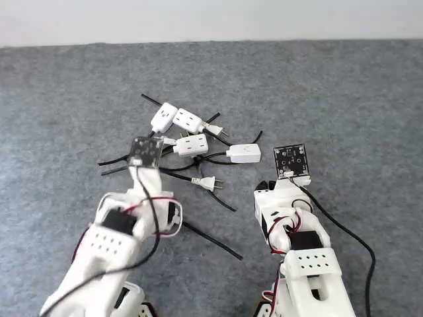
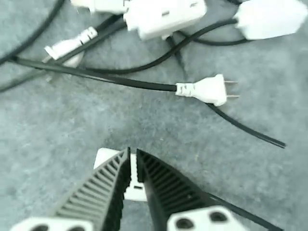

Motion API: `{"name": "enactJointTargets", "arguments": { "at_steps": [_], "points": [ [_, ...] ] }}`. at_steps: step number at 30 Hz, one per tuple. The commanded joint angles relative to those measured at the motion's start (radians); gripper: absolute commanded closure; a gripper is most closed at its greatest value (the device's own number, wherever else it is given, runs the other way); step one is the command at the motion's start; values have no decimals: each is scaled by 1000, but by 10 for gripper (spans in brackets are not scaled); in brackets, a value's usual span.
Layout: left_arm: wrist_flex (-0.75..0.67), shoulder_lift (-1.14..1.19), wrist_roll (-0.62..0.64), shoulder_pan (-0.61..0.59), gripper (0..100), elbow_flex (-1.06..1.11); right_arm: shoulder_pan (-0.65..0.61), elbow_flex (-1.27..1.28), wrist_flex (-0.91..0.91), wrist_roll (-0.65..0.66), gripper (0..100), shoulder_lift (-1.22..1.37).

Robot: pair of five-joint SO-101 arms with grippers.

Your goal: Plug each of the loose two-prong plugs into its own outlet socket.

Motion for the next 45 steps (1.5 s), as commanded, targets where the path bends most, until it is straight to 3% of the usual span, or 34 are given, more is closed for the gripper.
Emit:
{"name": "enactJointTargets", "arguments": {
  "at_steps": [1,4,9,14,21,27,36,45],
  "points": [
    [81,-207,-230,-8,830,45,4,-14,-19,12,937,-16],
    [163,-324,-440,-9,727,93,4,-14,-19,12,937,-16],
    [275,-404,-692,-8,758,93,5,-12,-19,12,937,-15],
    [282,-365,-898,-8,762,93,5,-12,-19,12,937,-15],
    [393,-302,-1396,-9,774,76,5,-12,-19,12,937,-15],
    [245,-293,-1516,-124,781,50,4,-12,-19,12,937,-15],
    [164,-245,-1517,-84,782,22,-15,-12,-19,12,936,-15],
    [201,299,-1519,-77,782,-318,-12,-11,-19,12,936,-15]
  ]
}}
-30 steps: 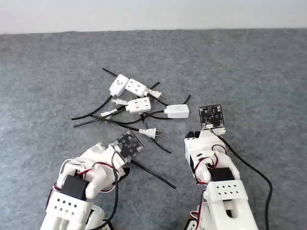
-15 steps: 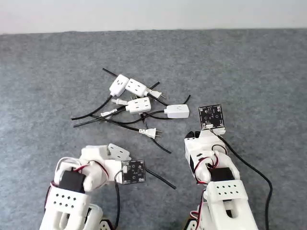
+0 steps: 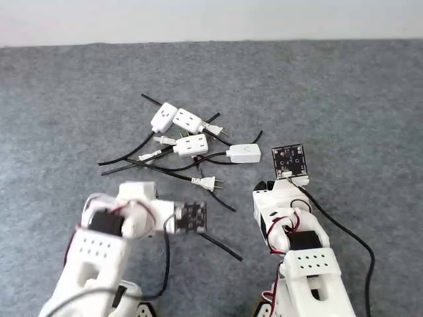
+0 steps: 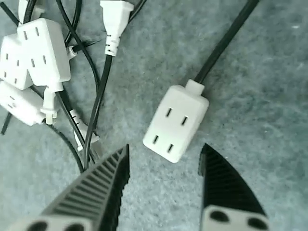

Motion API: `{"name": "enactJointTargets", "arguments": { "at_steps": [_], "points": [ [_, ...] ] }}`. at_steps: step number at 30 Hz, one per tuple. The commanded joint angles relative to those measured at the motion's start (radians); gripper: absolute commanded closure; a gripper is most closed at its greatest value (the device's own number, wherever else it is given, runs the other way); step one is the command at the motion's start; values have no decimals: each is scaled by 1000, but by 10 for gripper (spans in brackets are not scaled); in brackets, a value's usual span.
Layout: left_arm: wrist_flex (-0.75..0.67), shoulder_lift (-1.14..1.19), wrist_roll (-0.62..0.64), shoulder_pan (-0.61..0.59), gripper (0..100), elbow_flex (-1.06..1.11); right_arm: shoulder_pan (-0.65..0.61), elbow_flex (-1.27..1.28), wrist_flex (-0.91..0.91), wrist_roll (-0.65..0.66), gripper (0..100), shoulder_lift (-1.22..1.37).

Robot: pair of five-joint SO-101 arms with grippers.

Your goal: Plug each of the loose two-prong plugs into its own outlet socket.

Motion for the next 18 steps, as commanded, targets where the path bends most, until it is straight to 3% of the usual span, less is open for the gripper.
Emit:
{"name": "enactJointTargets", "arguments": {
  "at_steps": [1,8,13,18],
  "points": [
    [43,252,-14,8,782,-209,-1,-11,-19,12,936,-15],
    [87,634,-48,8,782,-398,-4,-11,-19,12,936,-15],
    [160,723,-118,2,784,-452,-5,-14,-19,12,936,-15],
    [137,775,-117,11,813,-461,-5,-14,-19,12,936,-15]
  ]
}}
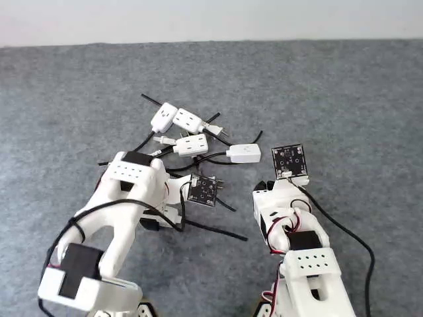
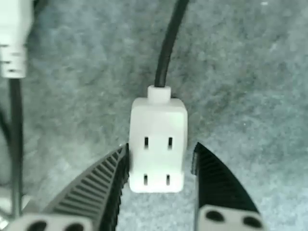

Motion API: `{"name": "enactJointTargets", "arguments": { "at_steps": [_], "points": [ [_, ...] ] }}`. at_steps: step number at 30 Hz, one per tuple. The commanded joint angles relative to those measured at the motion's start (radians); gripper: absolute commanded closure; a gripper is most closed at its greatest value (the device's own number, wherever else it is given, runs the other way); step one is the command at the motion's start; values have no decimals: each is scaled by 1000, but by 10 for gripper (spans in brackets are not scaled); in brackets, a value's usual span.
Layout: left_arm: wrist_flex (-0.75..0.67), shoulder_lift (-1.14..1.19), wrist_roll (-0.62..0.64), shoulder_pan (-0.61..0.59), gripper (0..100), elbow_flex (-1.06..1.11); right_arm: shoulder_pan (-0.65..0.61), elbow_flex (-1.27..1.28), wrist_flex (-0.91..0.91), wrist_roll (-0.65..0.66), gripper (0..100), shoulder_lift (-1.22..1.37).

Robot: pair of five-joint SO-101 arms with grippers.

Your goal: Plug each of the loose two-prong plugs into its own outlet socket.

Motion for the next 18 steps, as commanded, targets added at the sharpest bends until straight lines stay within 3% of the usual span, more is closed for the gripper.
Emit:
{"name": "enactJointTargets", "arguments": {
  "at_steps": [1,7,10,13,18],
  "points": [
    [5,20,-11,8,813,-47,-5,-14,-19,12,936,-15],
    [25,35,80,48,900,-48,-5,-12,-19,12,936,-15],
    [83,35,164,126,959,-19,-5,-12,-19,12,936,-15],
    [97,35,356,226,986,24,-5,-12,-19,12,936,-15],
    [2,26,822,328,986,59,-4,-12,-19,12,936,-15]
  ]
}}
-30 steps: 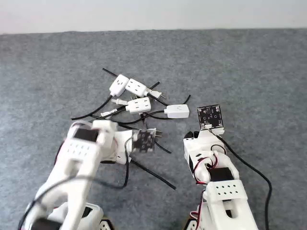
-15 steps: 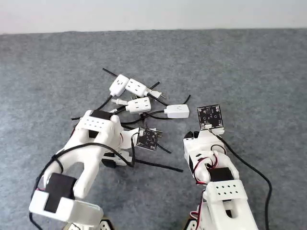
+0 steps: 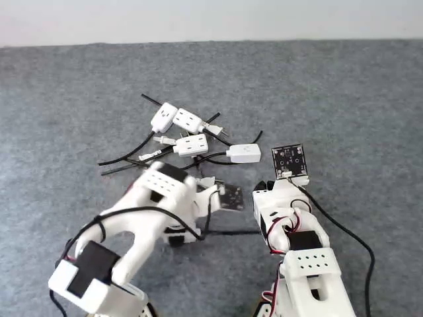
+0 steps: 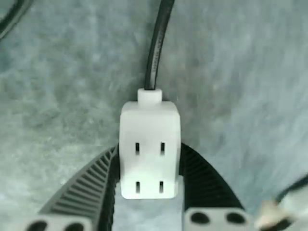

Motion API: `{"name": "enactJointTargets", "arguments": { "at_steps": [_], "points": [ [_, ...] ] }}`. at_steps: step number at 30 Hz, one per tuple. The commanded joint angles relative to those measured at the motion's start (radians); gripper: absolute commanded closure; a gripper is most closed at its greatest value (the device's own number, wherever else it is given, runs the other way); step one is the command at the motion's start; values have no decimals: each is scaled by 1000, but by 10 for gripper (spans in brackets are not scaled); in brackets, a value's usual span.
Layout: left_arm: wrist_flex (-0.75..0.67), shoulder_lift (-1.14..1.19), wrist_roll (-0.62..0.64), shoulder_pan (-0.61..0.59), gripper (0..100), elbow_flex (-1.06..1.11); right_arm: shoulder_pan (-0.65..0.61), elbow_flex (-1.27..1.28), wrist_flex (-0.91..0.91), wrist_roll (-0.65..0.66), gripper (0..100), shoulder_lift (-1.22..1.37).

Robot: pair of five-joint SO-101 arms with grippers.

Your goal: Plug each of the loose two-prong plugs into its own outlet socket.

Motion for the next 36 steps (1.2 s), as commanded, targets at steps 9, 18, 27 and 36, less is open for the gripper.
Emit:
{"name": "enactJointTargets", "arguments": {
  "at_steps": [9,18,27,36],
  "points": [
    [-153,-3,781,68,987,1,-1,-12,-19,12,937,-16],
    [-204,-5,928,-5,987,22,105,-40,-19,-11,940,-41],
    [-196,-5,928,-2,987,30,321,-48,-15,-302,890,-137],
    [-276,-262,879,175,988,232,294,-31,-18,-333,854,-137]
  ]
}}
